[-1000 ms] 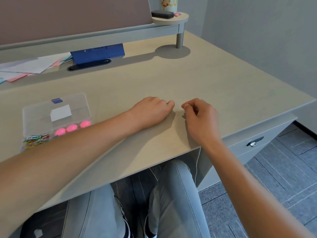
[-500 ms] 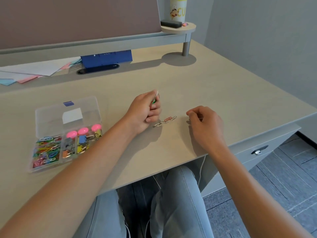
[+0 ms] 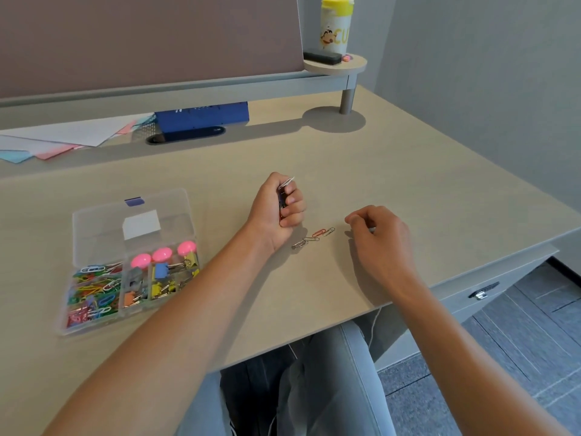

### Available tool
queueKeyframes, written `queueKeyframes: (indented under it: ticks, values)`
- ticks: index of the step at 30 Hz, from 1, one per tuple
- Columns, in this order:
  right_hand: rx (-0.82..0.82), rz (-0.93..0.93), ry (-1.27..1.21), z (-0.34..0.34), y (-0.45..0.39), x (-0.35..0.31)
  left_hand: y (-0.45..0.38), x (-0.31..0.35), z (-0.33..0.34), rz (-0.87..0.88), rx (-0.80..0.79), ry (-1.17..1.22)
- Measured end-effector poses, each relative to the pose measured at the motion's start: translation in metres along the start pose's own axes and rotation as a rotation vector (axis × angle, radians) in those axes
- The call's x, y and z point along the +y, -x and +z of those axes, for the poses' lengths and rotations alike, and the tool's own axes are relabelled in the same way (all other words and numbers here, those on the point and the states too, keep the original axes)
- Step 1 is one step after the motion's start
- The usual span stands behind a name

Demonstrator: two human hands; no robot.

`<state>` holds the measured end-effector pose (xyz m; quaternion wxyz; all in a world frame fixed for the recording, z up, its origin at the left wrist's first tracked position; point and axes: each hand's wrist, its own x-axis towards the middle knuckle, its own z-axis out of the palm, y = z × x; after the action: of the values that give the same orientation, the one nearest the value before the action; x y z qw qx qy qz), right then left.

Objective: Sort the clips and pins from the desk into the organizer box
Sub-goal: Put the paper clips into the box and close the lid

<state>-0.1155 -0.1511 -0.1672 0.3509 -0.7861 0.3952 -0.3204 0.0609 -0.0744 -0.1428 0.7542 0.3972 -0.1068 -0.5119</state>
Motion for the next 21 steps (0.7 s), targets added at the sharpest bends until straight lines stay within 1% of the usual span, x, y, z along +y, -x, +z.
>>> queueKeyframes:
  ticks: [2, 4, 6, 9, 12, 15, 17, 19, 21]
  values:
    - [-0.001, 0.006, 0.001, 0.002, -0.001, -0.002, 0.003, 0.002, 0.0, 0.017, -0.027, 0.023]
    - [0.005, -0.007, 0.023, 0.003, -0.002, -0.004, 0.001, 0.002, 0.001, 0.013, -0.007, 0.048]
    - [0.008, -0.046, 0.115, 0.005, 0.0, -0.006, -0.002, 0.0, 0.001, -0.011, 0.045, 0.064]
    - [0.003, -0.079, 0.342, 0.01, 0.009, -0.006, 0.001, 0.001, 0.002, -0.037, 0.136, 0.073]
    - [0.022, -0.109, 0.435, 0.016, 0.019, -0.013, 0.009, 0.008, -0.003, -0.063, 0.237, 0.176]
    - [0.006, -0.129, 0.445, 0.024, 0.024, -0.022, 0.017, 0.02, -0.014, -0.053, 0.354, 0.376]
    - [-0.018, -0.154, 0.433, 0.032, 0.025, -0.026, 0.024, 0.025, -0.019, -0.007, 0.467, 0.486]
    - [-0.055, -0.2, 0.389, 0.038, 0.025, -0.029, 0.03, 0.027, -0.021, 0.031, 0.566, 0.558]
    - [-0.096, -0.253, 0.339, 0.04, 0.025, -0.028, 0.038, 0.026, -0.021, 0.03, 0.594, 0.558]
